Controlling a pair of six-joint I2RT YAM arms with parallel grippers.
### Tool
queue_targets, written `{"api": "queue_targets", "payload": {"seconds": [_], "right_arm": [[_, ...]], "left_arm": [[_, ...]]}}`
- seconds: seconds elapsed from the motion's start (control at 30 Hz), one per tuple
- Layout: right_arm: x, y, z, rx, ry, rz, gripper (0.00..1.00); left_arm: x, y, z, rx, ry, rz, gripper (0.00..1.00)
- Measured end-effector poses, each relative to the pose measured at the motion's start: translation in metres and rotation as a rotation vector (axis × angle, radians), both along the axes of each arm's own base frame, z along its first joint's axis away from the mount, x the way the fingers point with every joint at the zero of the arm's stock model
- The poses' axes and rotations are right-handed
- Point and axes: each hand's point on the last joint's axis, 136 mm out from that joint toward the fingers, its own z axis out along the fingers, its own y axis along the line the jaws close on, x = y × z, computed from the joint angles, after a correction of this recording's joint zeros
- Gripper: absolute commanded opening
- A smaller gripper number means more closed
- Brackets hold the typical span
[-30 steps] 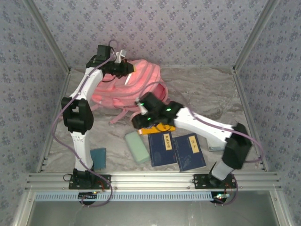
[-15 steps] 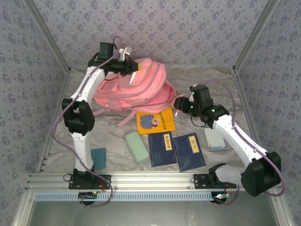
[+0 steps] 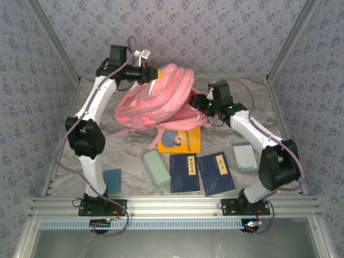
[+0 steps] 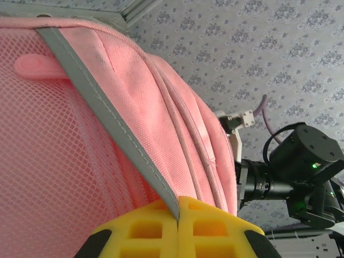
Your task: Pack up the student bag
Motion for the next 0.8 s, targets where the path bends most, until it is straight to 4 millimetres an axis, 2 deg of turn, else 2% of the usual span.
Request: {"api": "queue_targets", "payload": {"seconds": [0.13, 0.3, 0.6, 0.67, 0.77, 0.8], "right_arm": [[0.008, 0.03, -0.009, 0.074, 0.03, 0.047, 0.34], [0.023, 0.068, -0.034, 0.171, 0.102, 0.08, 0.35], [0.056, 0.147, -0.07, 0.411, 0.217, 0.15, 0.48], [0.057, 0.165, -0.08, 0.442, 0.238, 0.168, 0.52], [0.052, 0.189, -0.092, 0.459, 0.258, 0.195, 0.74], [0.049, 0.196, -0.094, 0.459, 0.259, 0.204, 0.78]], "left_arm": [[-0.001, -0.001, 0.003, -0.01, -0.015, -0.012, 0.0], [0.001, 0.001, 0.002, -0.005, -0.022, -0.006, 0.0], [0.005, 0.004, 0.0, 0.004, -0.025, 0.013, 0.0], [0.006, 0.004, 0.001, 0.003, -0.027, 0.015, 0.0], [0.009, 0.004, 0.002, 0.001, -0.034, 0.016, 0.0], [0.01, 0.004, 0.003, -0.001, -0.036, 0.017, 0.0]]}}
